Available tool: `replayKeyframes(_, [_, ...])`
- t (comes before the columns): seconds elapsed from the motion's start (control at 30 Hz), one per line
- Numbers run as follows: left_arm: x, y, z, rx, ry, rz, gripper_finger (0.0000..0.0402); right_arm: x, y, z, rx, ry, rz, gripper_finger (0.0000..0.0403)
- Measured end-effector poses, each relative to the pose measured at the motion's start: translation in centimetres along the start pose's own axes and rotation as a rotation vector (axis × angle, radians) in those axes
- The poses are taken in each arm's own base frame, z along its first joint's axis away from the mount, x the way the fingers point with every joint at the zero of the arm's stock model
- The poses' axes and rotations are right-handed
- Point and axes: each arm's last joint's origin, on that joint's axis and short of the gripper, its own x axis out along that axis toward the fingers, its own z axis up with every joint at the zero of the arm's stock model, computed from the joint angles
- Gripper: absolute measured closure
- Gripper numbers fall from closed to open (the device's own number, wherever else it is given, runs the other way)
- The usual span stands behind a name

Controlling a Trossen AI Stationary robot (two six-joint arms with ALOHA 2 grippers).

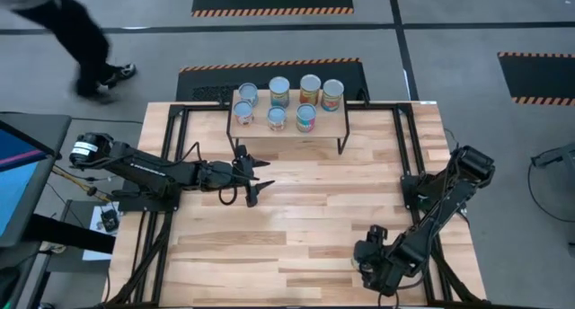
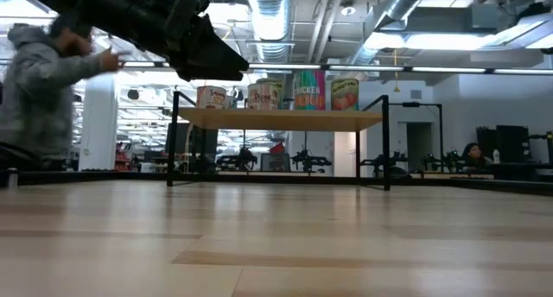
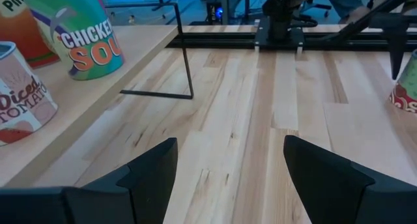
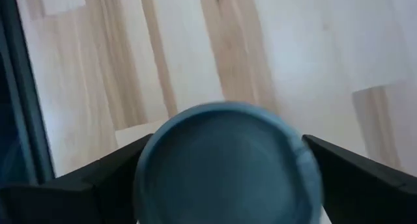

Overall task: Pick and place cans onto a shelf
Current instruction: Put the canned spaghetti sauce on the shelf

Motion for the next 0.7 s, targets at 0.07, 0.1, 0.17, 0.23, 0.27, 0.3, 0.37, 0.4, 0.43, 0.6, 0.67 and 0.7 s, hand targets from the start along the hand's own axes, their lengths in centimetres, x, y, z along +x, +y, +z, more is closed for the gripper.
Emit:
replayKeyframes(0.07, [0.0, 0.0, 0.0, 0.000, 0.000, 0.000, 0.0132, 0.0, 0.0, 0.0, -0.007, -0.012, -0.008, 0.0004])
replayKeyframes(0.1, [0.0, 0.0, 0.0, 0.000, 0.000, 0.000, 0.0132, 0.0, 0.0, 0.0, -0.009, -0.012, -0.009, 0.0004])
replayKeyframes(0.17, [0.0, 0.0, 0.0, 0.001, 0.000, 0.000, 0.0132, 0.0, 0.0, 0.0, -0.011, -0.014, -0.009, 0.0003])
replayKeyframes(0.23, [0.0, 0.0, 0.0, 0.001, 0.000, 0.000, 0.0132, 0.0, -0.1, -0.1, -0.015, -0.008, -0.016, 0.0004])
replayKeyframes(0.27, [0.0, 0.0, 0.0, 0.001, 0.000, 0.000, 0.0132, 0.0, -0.2, -0.1, -0.010, -0.004, -0.024, 0.0006])
replayKeyframes(0.3, [0.0, 0.0, 0.0, 0.001, 0.000, 0.000, 0.0132, 0.0, -0.3, -0.2, -0.004, 0.002, -0.033, 0.0009])
replayKeyframes(0.37, [0.0, 0.0, 0.0, 0.001, 0.000, 0.000, 0.0132, 0.0, -0.5, -0.3, 0.008, 0.018, -0.052, 0.0021])
replayKeyframes(0.4, [0.0, 0.0, 0.0, 0.001, 0.000, 0.000, 0.0132, 0.0, -0.6, -0.3, 0.008, 0.024, -0.059, 0.0031])
replayKeyframes(0.43, [0.0, 0.0, 0.0, 0.001, 0.000, 0.000, 0.0132, -0.1, -0.6, -0.3, 0.007, 0.026, -0.065, 0.0042])
replayKeyframes(0.6, [0.0, 0.0, 0.0, 0.000, -0.001, 0.001, 0.0132, -1.3, -1.3, -0.1, -0.017, 0.026, -0.076, 0.0114])
replayKeyframes(0.67, [0.0, 0.0, 0.1, -0.004, -0.008, 0.000, 0.0132, -2.3, -2.1, 0.4, -0.039, 0.002, -0.087, 0.0122])
replayKeyframes(0.7, [0.0, 0.0, 0.1, -0.005, -0.012, 0.000, 0.0132, -2.9, -2.6, 0.8, -0.046, -0.012, -0.098, 0.0122])
